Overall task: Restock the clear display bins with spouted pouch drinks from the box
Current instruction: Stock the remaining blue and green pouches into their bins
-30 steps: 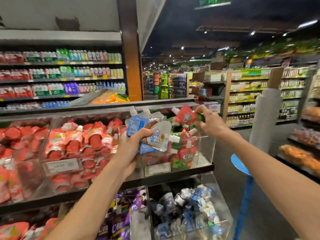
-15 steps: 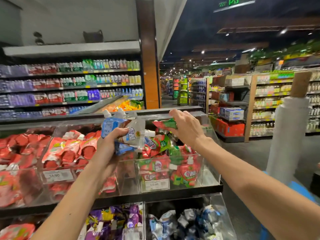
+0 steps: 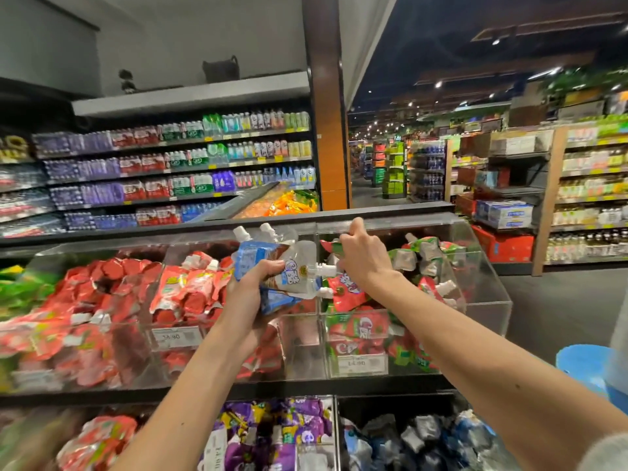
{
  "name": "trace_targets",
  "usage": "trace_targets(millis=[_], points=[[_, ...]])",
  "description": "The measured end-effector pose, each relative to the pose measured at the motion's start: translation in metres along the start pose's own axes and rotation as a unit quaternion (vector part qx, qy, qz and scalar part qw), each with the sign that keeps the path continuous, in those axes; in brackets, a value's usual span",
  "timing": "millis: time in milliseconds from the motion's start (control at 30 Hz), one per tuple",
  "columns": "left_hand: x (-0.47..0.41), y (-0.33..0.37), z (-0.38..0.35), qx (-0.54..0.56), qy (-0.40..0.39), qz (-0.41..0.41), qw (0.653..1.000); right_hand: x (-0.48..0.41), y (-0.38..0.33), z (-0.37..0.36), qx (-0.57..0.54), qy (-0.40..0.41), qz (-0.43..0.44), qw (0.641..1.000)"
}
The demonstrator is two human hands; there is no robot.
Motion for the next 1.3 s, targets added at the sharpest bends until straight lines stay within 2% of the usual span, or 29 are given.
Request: trace_targets(millis=[133,200,300,400,500,600,667,767,800,900,1000,1067,1200,1267,1300], points=[[0.000,-0.003,0.003,0.000,-0.017,0.015,1.000,-0.002,0.007,-0.005,-0.161,-0.009,-0.080,0.984],[0.000,-0.005,0.001,-0.002,-0.024,0.018,1.000,-0.002,0.006,0.000,-0.193,-0.039,-0.070,0.978],[0.001,-0.009,-0.002,0.005,-0.028,0.022,0.999,0.008,-0.004,0.002,-0.194,-0.129,-0.029,0.972],[0.007,-0.011,-0.003,0.010,-0.033,0.030,0.999,0.015,-0.007,0.002,-0.203,-0.152,-0.014,0.967],[0.014,-0.009,0.000,0.017,-0.042,0.036,0.998,0.021,-0.006,0.011,-0.288,-0.111,-0.053,0.950],[0.023,-0.007,0.006,0.017,-0.048,0.045,0.998,0.031,-0.010,0.028,-0.342,0.001,-0.086,0.936],[0.030,-0.006,0.013,0.016,-0.054,0.052,0.997,0.049,-0.024,0.040,-0.425,0.003,-0.133,0.896],[0.045,-0.008,0.026,0.022,-0.067,0.064,0.995,0.096,-0.046,0.055,-0.593,-0.117,-0.208,0.769],[0.051,-0.010,0.031,0.021,-0.069,0.067,0.995,0.113,-0.052,0.059,-0.615,-0.137,-0.208,0.748],[0.078,-0.029,0.046,0.003,-0.095,0.068,0.993,0.166,-0.069,0.059,-0.639,-0.124,-0.173,0.740],[0.114,-0.067,0.057,-0.015,-0.141,0.082,0.986,0.224,-0.083,0.040,-0.650,-0.057,-0.219,0.726],[0.131,-0.096,0.066,-0.011,-0.135,0.106,0.985,0.264,-0.089,0.028,-0.650,-0.046,-0.281,0.704],[0.160,-0.149,0.070,-0.010,-0.123,0.200,0.972,0.328,-0.088,0.009,-0.670,-0.088,-0.442,0.590],[0.177,-0.172,0.066,-0.035,-0.119,0.264,0.956,0.351,-0.082,0.003,-0.679,-0.093,-0.510,0.520],[0.185,-0.182,0.064,-0.047,-0.128,0.285,0.949,0.360,-0.076,0.001,-0.675,-0.093,-0.534,0.500]])
Point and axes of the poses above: each hand's wrist, its own x-axis away from the middle knuckle, its own z-axis out of the back of the hand, y = z × x, the point moved 3 cm from there along -x, towards the middle knuckle, and after that the axes turned 5 degrees about y, right-handed, at the moved point
